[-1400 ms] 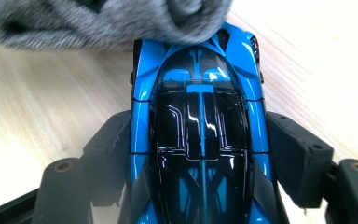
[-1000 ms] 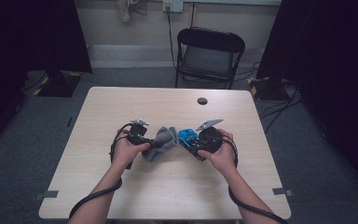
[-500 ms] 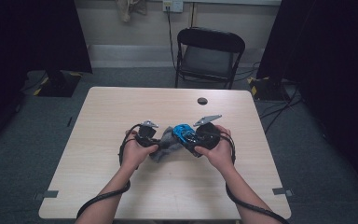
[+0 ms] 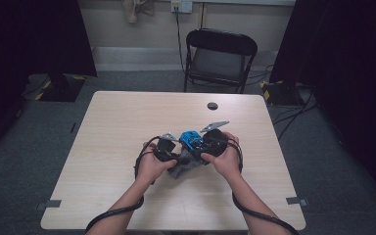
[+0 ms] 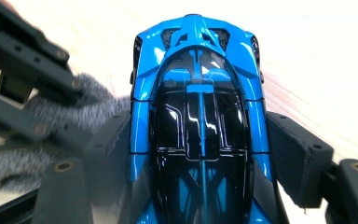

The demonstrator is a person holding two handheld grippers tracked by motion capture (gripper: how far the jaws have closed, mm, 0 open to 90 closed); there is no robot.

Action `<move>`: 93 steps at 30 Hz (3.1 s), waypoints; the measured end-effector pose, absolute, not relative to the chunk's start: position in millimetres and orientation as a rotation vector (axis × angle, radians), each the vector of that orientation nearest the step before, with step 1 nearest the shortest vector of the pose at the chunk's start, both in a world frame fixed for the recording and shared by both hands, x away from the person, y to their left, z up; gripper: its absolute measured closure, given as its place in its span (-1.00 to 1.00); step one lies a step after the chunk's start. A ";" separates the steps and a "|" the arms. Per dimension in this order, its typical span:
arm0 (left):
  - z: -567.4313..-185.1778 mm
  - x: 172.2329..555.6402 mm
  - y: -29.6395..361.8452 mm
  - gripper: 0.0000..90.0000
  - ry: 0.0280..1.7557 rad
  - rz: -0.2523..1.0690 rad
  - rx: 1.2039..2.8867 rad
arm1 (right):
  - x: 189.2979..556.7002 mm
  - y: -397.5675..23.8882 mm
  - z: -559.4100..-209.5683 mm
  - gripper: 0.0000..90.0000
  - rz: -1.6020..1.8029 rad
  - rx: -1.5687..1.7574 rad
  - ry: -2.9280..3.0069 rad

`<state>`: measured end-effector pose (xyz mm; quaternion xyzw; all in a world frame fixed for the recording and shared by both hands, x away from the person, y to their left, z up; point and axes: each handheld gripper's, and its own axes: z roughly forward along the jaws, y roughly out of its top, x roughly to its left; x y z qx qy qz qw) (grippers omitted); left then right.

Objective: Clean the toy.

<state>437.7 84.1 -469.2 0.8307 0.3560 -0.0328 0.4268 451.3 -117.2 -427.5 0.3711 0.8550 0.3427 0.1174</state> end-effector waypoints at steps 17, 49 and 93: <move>-476.1 422.1 65.8 0.65 0.812 -0.149 2.080 | 456.8 -110.3 -430.3 -0.37 1.011 1.138 2.486; -461.8 435.1 98.6 0.65 0.860 -0.023 2.152 | 456.8 -133.0 -417.2 -0.37 1.050 1.170 2.451; -456.5 463.2 119.8 0.65 0.970 0.079 2.028 | 445.0 -117.9 -419.3 -0.37 1.058 1.067 2.511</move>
